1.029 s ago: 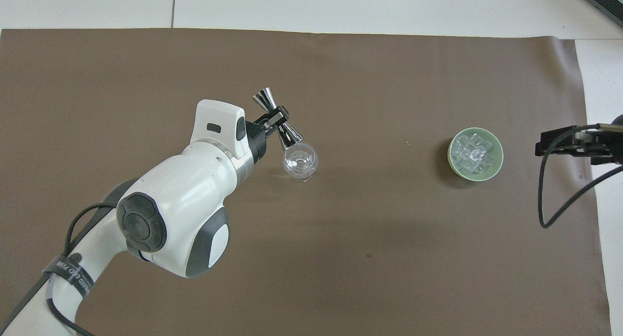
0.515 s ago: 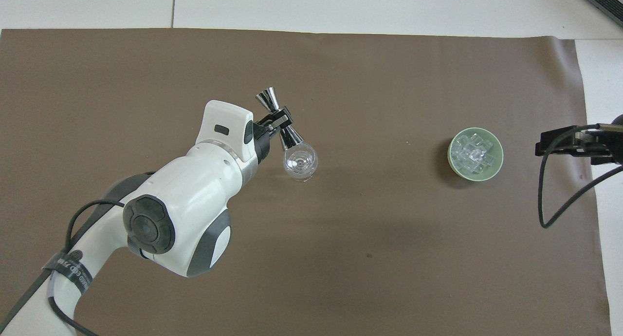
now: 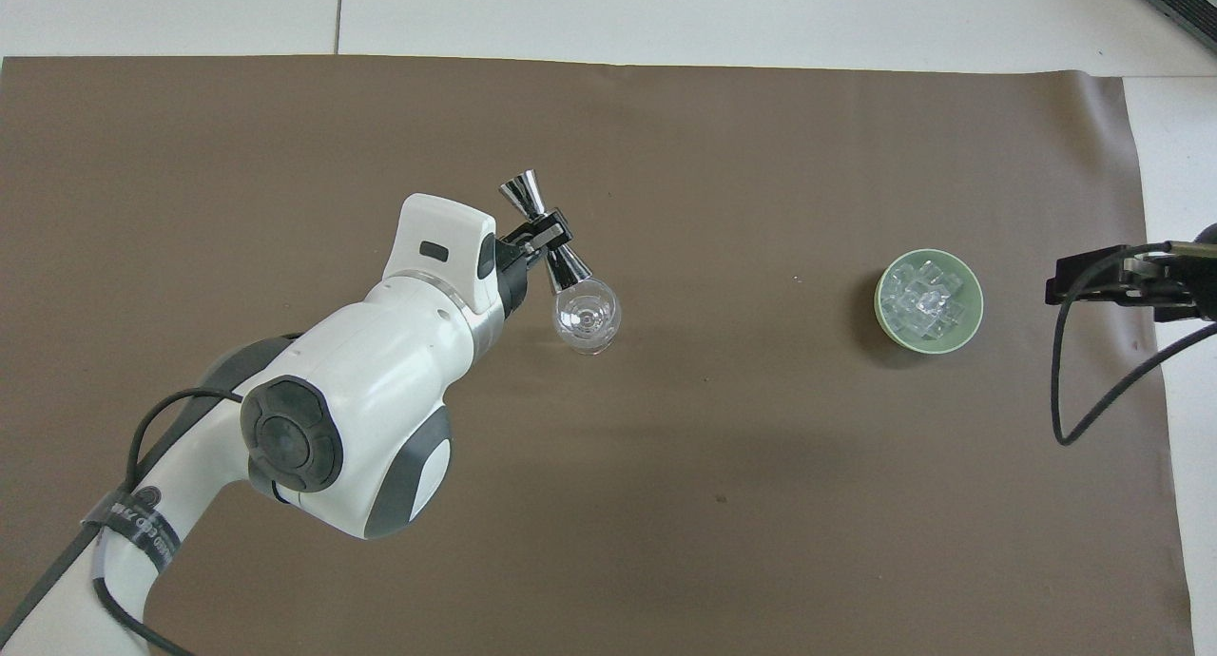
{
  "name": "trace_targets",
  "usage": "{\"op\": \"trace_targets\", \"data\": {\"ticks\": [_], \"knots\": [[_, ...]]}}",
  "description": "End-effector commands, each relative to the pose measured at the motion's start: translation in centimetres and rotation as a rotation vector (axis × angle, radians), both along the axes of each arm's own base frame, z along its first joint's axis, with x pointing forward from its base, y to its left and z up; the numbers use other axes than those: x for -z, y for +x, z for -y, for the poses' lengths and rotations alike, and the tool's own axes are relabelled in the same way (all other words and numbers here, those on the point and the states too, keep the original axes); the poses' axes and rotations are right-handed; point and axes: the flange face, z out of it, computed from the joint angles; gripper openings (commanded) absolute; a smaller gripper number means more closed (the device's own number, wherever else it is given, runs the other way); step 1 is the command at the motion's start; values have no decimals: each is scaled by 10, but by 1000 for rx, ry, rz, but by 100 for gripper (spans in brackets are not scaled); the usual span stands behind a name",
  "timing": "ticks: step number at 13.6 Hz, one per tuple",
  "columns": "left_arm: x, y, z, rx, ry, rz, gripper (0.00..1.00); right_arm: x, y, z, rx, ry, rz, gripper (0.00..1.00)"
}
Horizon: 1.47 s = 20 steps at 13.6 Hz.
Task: Pour wine and add ice with both arms
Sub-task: 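Turn the silver cup upright and draw the left gripper back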
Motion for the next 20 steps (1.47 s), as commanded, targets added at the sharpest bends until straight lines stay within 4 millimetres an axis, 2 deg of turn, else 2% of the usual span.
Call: {"op": "trace_targets", "data": {"ticks": [1, 7, 16, 20], "knots": [[-8, 9, -2, -8, 9, -5, 0, -1, -5, 1, -22, -6, -1, 100], [0, 11, -4, -60, -18, -72, 0, -2, -6, 1, -22, -6, 0, 100], [1, 24, -27, -188, -162, -247, 0, -2, -6, 1, -22, -6, 0, 100], [3, 40, -60, -265, -216, -342, 0, -2, -6, 1, -22, -6, 0, 100]]}}
